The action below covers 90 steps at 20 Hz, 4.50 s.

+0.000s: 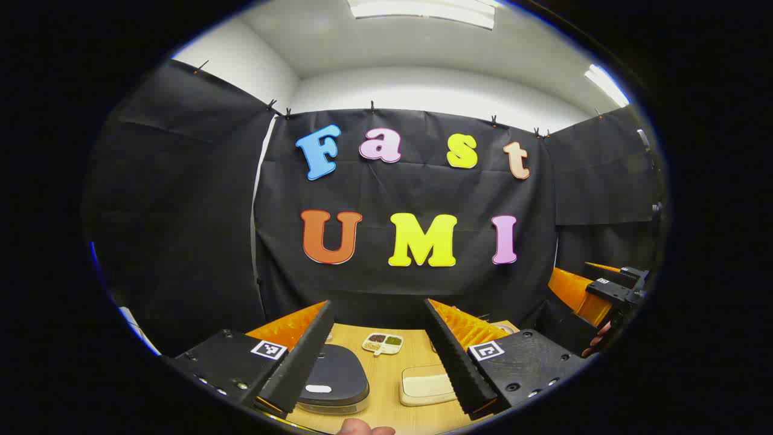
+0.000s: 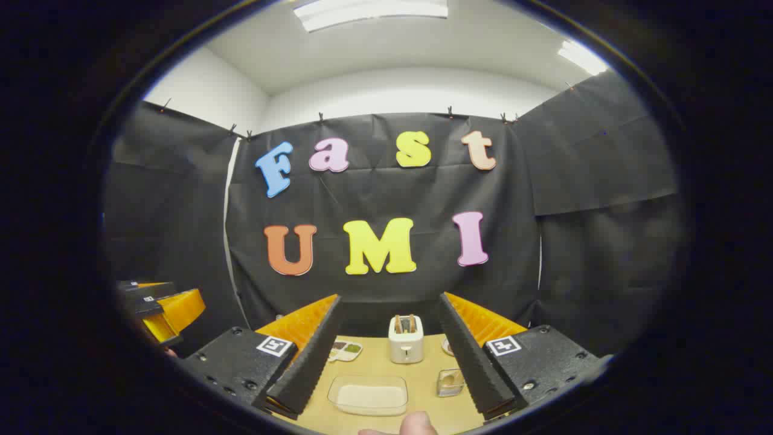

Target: Close the left gripper, press the button to open the rice cooker; take a wooden spoon from the chopstick holder with the right hand, scoop a spoonful of rice and pour it into the rice cooker, then put the wooden spoon back into the chopstick holder.

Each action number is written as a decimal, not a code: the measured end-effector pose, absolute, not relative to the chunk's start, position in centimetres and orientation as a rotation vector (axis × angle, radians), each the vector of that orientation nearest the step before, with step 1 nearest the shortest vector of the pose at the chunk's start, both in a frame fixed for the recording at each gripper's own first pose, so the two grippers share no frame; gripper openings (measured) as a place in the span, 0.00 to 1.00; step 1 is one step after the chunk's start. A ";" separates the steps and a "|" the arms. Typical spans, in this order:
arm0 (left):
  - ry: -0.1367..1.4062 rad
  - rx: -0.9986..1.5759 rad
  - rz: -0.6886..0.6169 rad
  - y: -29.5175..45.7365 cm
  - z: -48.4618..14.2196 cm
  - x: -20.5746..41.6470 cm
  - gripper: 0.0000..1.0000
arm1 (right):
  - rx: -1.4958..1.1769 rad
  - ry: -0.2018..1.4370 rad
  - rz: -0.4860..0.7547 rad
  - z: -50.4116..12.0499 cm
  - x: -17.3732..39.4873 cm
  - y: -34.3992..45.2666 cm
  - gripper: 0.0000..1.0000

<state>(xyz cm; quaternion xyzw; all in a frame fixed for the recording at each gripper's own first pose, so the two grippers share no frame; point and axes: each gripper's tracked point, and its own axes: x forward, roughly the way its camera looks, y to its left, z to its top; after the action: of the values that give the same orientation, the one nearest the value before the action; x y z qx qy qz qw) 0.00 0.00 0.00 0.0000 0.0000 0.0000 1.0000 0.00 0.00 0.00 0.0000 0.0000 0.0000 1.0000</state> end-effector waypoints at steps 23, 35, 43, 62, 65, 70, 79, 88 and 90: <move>-0.005 0.016 0.081 2.8 -0.1 1.8 0.94 | 0.027 0.019 0.000 -1.2 3.4 0.0 1.00; 0.013 0.016 0.113 3.7 -0.8 2.0 0.94 | 0.016 0.027 0.031 -1.7 4.8 0.3 1.00; 0.094 0.010 0.132 4.4 -3.6 1.5 0.94 | 0.010 0.085 0.063 -4.0 6.4 0.3 1.00; 0.535 -0.068 0.245 6.7 -18.6 0.8 0.01 | -0.035 0.176 -0.019 -8.6 8.4 -7.2 0.99; 0.578 -0.131 0.233 6.6 -20.0 0.2 0.01 | -0.040 0.184 -0.035 -9.1 8.6 -8.3 0.99; 0.650 -0.168 0.266 9.0 -24.1 2.1 0.00 | -0.055 0.210 -0.059 -10.6 8.8 -10.2 0.99; 0.769 -0.261 0.257 9.8 -28.2 3.2 0.00 | -0.060 0.237 -0.062 -12.0 10.4 -10.9 1.00; 0.927 -0.235 0.225 9.9 -28.3 2.7 0.00 | -0.046 0.244 0.013 -12.8 10.5 -7.7 0.99; 0.993 -0.294 0.168 9.8 -28.3 2.6 0.00 | -0.034 0.252 0.019 -13.2 10.3 -7.6 1.00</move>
<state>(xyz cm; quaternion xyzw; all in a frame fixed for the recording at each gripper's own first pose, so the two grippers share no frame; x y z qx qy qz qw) 2.60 9.82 -28.27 -0.1406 0.4741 0.0801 0.8655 10.31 -7.60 -13.24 -0.0171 0.1257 0.0096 0.9919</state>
